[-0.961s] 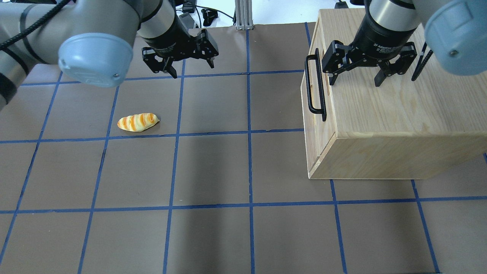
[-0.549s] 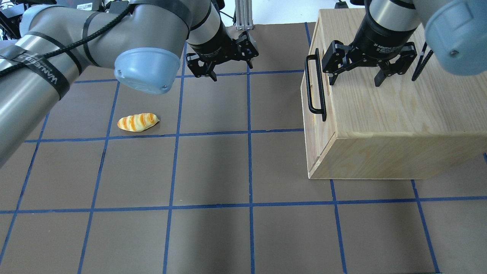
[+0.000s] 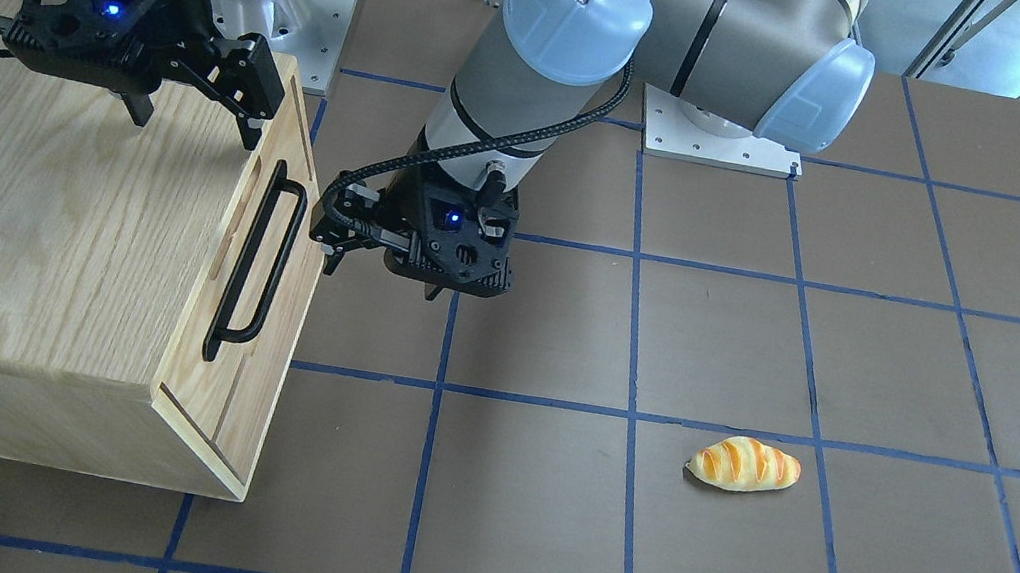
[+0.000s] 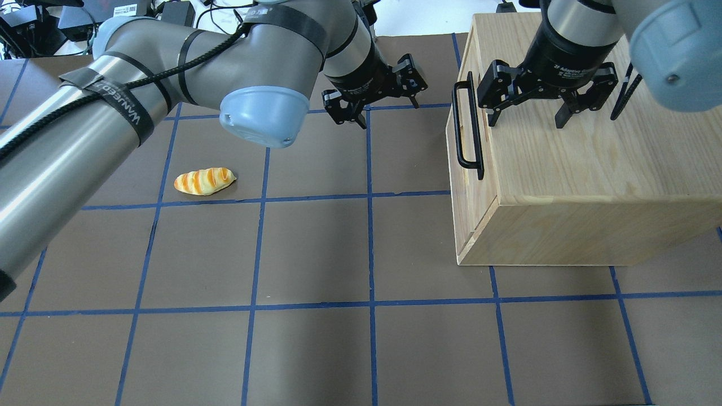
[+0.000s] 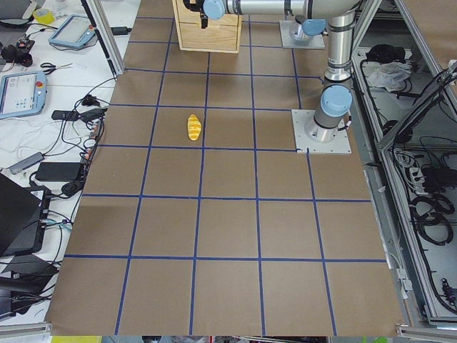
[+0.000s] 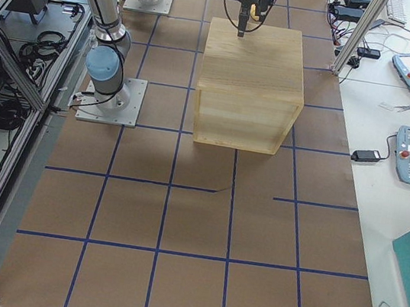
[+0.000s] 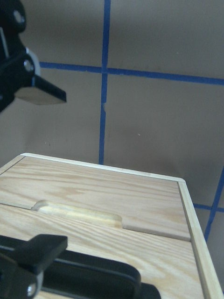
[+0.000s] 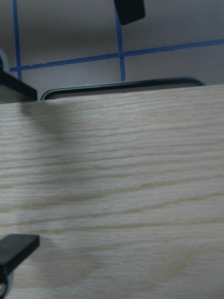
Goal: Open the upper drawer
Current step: 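Move the left gripper toward the black drawer handle on the cabinet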
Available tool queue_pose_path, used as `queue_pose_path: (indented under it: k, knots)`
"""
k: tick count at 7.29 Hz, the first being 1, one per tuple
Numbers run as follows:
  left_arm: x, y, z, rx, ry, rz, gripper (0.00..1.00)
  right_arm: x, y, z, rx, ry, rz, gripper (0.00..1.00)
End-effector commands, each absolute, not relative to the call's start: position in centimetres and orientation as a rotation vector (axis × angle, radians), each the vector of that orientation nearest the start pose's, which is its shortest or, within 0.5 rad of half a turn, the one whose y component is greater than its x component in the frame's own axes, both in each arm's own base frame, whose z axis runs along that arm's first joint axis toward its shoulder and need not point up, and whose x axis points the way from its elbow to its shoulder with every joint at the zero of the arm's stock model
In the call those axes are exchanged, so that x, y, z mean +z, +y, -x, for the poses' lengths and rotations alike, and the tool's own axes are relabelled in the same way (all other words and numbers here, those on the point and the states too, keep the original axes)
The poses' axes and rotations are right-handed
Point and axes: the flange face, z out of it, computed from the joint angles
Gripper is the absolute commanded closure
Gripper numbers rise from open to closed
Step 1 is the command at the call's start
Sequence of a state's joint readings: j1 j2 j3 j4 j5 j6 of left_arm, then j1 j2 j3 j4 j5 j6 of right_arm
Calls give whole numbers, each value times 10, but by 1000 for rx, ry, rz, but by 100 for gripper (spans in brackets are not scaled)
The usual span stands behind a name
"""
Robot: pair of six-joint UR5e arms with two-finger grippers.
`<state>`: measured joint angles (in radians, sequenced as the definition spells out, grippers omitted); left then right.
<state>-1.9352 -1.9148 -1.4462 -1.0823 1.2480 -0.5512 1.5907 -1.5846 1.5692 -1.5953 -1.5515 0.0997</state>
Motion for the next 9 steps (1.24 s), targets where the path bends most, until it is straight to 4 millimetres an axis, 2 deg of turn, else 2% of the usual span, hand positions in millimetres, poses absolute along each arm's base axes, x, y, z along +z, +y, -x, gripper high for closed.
queue_pose_path:
  k: [1, 3, 6, 9]
  knots:
    - [402, -546, 408, -120, 3553, 279, 0, 498, -487, -145, -60, 3118, -124, 0]
    - [391, -540, 424, -73, 3547, 304, 0, 498, -487, -145, -60, 3118, -124, 0]
    - [387, -535, 439, -90, 3561, 309, 0, 498, -487, -145, -60, 3118, -124, 0]
    - [377, -537, 442, -68, 3553, 310, 0, 498, -487, -145, -60, 3118, -124, 0]
